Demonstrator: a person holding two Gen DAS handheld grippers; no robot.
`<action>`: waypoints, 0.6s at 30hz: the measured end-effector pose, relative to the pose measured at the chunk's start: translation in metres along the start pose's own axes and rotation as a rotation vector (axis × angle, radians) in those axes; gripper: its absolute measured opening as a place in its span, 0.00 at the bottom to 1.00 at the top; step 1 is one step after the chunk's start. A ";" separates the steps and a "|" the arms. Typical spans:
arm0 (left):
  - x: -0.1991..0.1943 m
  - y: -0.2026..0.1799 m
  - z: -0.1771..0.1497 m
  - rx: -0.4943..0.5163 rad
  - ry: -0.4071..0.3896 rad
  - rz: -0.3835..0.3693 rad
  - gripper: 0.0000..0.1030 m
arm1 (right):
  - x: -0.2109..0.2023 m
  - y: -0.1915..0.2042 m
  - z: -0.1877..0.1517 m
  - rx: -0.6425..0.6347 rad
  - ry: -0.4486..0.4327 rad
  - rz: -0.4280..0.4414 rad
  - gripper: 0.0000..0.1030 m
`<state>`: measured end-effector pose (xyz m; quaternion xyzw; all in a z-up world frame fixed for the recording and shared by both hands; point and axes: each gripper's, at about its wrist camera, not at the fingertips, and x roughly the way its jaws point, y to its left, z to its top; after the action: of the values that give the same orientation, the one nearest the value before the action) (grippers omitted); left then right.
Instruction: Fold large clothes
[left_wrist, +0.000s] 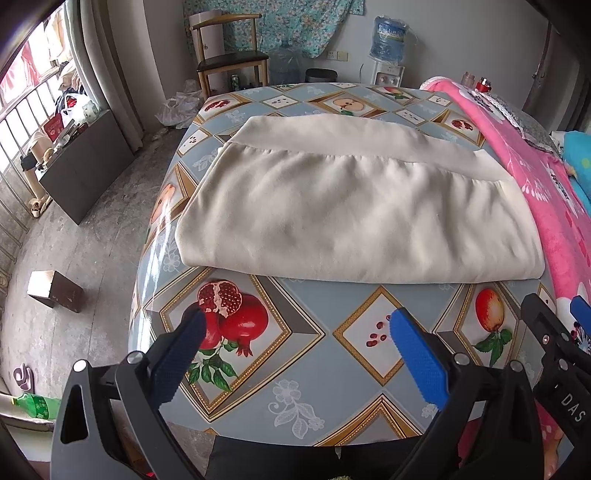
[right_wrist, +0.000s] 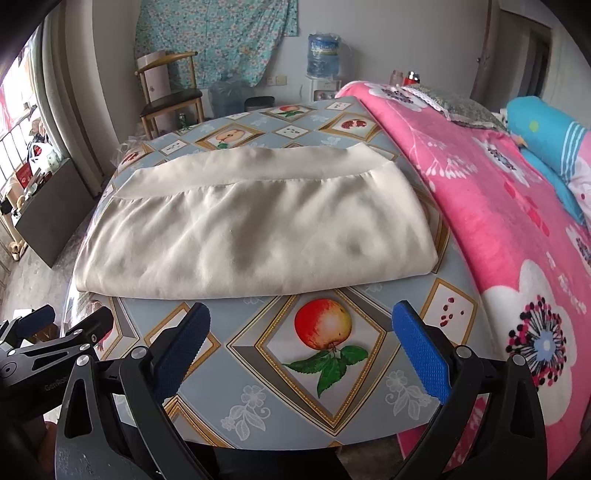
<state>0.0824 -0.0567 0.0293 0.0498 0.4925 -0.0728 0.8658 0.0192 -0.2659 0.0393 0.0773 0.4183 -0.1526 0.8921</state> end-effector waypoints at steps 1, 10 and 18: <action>0.000 -0.001 0.000 0.001 0.001 -0.001 0.95 | 0.000 -0.001 0.000 0.001 0.001 -0.001 0.93; 0.000 -0.002 -0.001 -0.001 0.007 -0.001 0.95 | -0.002 -0.004 0.000 -0.002 0.004 -0.006 0.93; 0.003 0.000 -0.001 -0.002 0.015 -0.002 0.95 | -0.002 -0.004 0.000 -0.009 0.010 -0.003 0.93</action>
<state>0.0830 -0.0567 0.0264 0.0490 0.4991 -0.0729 0.8621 0.0164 -0.2696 0.0402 0.0735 0.4236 -0.1516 0.8900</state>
